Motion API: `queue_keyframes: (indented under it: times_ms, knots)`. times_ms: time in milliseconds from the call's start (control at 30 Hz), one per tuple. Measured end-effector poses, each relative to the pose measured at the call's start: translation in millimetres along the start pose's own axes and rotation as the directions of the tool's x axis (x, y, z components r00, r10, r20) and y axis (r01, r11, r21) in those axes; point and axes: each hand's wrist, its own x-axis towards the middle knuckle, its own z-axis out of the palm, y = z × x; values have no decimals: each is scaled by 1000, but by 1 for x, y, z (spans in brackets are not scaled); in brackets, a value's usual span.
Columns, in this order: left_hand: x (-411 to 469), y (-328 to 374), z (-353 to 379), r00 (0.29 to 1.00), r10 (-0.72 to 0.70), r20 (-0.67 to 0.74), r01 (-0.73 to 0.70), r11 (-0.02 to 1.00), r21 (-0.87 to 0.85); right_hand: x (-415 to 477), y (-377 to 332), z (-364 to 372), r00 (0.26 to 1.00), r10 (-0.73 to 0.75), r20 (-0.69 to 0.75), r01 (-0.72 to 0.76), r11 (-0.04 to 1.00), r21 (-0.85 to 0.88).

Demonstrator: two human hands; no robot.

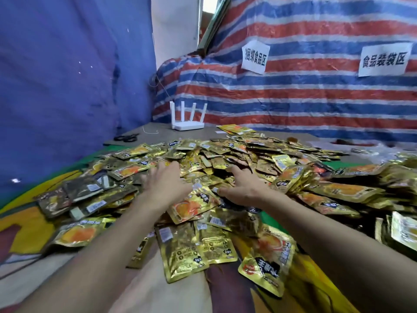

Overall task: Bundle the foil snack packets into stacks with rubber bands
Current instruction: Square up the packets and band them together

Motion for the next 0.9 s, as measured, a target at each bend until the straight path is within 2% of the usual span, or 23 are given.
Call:
queue_keyframes:
  times_ms: [167, 267, 333, 467, 567, 733, 900]
  knots:
    - [30, -16, -4, 984, -163, 69, 154, 980, 124, 15, -5, 11, 991, -5, 136, 8, 1000, -26]
    - [47, -23, 5, 960, -177, 215, 145, 977, 156, 20, -12, 15, 981, -17, 191, 29, 998, -57]
    - [51, -22, 11, 950, -176, 258, 123, 970, 208, 23, -14, 17, 978, -14, 209, 42, 990, -134]
    - [52, -13, 16, 991, -7, 130, -30, 958, 285, 29, -20, 8, 954, -10, 299, 102, 951, -293]
    - [54, -5, 10, 981, 101, 165, -154, 924, 351, 33, -28, -3, 924, 0, 381, 160, 908, -387]
    - [54, 4, 10, 975, 156, 156, -209, 878, 431, 27, -31, 1, 943, -172, 284, 291, 841, -457]
    - [44, 2, 28, 986, 165, 28, -162, 903, 397, 15, -25, 16, 932, -344, 117, 354, 785, -508]
